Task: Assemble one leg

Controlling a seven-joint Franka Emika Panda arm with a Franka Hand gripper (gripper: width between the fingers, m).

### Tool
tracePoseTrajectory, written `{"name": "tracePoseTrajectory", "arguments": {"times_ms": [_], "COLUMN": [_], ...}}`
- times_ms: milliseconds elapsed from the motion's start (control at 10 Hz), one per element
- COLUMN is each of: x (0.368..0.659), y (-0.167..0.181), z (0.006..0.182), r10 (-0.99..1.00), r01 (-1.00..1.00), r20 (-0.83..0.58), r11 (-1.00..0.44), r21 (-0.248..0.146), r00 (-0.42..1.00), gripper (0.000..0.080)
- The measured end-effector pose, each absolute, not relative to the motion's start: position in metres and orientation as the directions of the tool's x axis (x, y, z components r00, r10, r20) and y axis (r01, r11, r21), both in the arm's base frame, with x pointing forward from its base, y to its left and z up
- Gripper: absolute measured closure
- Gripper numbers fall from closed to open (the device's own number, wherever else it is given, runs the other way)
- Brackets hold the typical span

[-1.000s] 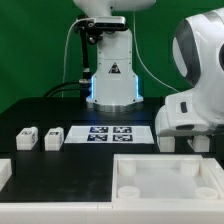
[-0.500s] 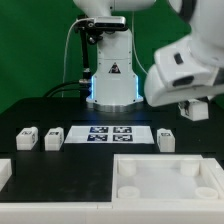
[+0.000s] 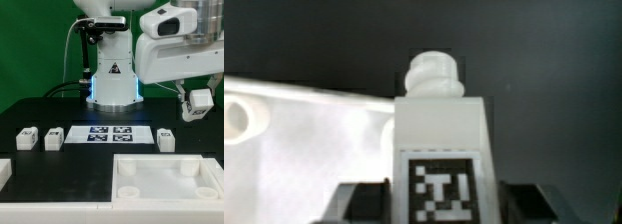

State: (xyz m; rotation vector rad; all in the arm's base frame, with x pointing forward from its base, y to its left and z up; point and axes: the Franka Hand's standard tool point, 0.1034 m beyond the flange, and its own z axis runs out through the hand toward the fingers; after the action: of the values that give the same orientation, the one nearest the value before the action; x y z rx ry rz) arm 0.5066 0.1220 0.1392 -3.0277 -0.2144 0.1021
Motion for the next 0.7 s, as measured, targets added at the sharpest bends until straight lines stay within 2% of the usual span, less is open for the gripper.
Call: {"name": "tracePoseTrajectory", "arguments": {"times_ms": [200, 400, 500, 600, 700], "x": [0.530, 0.579, 0.590, 0.596, 0.594], "y": [0.118, 0.116, 0.115, 0.115, 0.114], "z": [0.145, 0.180, 0.186, 0.187, 0.182], "r10": [0.172, 0.196, 0.200, 0.187, 0.185], "r01": [0.189, 0.236, 0.247, 0.241, 0.240], "r20": [0.180, 0.411, 0.502, 0.583, 0.584], "r11": [-0.978, -0.971, -0.969, -0.970, -0.971], "r21": [-0.087, -0.049, -0.028, -0.016, -0.017], "r00": [0.969, 0.890, 0.841, 0.790, 0.790], "gripper": [0.0509, 0.0509, 0.0509, 0.0509, 0.0509]}}
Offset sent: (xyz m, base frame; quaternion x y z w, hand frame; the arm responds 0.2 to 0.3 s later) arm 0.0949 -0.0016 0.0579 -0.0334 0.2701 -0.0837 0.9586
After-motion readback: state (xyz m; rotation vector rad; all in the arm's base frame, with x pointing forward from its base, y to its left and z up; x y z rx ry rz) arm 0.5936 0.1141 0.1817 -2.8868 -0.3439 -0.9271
